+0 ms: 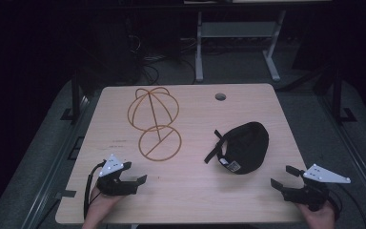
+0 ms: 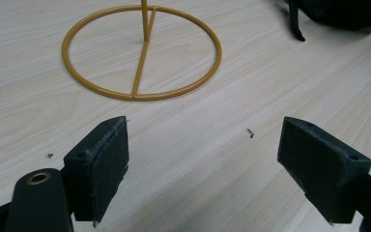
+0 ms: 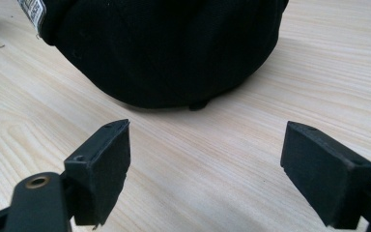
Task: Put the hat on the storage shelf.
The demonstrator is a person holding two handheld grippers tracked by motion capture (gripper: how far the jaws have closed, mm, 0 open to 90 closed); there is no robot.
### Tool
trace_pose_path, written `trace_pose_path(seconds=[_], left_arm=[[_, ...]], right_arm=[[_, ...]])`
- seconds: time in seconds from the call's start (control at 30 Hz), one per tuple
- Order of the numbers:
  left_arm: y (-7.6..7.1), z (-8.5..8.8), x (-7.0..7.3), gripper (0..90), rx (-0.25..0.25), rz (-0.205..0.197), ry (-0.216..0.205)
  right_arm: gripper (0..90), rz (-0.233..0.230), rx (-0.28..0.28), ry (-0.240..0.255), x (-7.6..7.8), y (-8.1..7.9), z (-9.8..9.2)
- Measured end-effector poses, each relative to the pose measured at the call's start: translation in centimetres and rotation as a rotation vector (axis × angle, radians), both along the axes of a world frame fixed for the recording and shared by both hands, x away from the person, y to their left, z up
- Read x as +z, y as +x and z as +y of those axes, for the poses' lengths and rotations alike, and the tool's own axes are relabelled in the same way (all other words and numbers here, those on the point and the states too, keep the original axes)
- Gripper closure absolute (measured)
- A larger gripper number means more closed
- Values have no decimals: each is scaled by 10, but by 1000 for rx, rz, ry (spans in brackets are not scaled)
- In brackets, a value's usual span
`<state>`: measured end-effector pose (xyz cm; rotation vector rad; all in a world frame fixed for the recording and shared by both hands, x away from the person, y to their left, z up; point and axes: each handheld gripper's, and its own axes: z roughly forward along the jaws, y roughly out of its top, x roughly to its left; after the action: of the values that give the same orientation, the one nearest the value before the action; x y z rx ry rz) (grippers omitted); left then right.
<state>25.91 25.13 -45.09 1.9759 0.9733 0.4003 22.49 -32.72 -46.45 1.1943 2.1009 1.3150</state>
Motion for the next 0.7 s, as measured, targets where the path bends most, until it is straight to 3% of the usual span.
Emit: trace_pose_path(seconds=[0.2,0.37,0.47,0.53,0.57,0.63,0.7], left_arm=[[-1,-2,-1,189,-3,10,0],[-3,-5,1,189,-36,3,-14],[-5,-12,4,188,-74,2,-27],[-7,-23,5,179,-126,14,-46],[-7,-23,5,175,-126,14,-46],[-10,-35,5,174,-188,14,-27],[-10,-38,5,174,-208,19,-25]], right_arm=[[175,2,-3,4,0,1,-1],[174,-2,-9,11,1,-1,-1],[175,-9,-5,11,3,-1,1],[175,-8,0,3,3,-2,3],[175,-8,0,3,3,-2,3],[175,-5,10,3,2,-3,4],[174,-2,13,3,2,-2,4]])
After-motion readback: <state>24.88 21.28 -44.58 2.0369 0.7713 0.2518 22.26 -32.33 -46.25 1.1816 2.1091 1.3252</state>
